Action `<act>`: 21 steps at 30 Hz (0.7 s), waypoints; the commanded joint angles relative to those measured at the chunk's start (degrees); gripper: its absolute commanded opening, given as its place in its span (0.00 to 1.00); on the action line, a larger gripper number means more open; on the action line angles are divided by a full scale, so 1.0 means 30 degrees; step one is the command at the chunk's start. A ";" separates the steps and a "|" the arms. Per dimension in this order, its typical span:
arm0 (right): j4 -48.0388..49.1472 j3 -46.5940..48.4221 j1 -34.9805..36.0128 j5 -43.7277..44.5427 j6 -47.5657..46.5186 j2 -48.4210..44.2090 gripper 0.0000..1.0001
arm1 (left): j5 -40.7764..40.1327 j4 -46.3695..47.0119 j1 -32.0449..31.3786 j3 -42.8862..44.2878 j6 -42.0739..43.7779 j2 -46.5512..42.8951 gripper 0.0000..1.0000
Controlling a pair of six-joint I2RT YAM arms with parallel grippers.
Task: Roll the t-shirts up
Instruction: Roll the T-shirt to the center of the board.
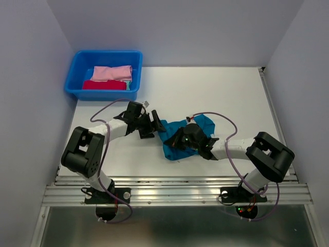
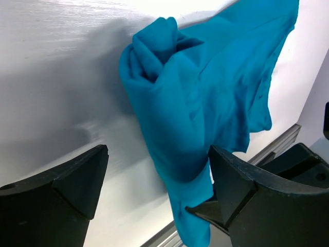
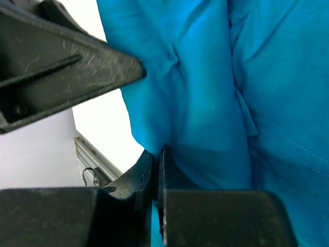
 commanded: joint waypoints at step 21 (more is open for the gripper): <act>-0.3680 0.1392 -0.0120 0.1325 -0.2544 -0.0649 0.36 | 0.0543 0.2603 -0.0917 0.1177 -0.1916 0.1789 0.09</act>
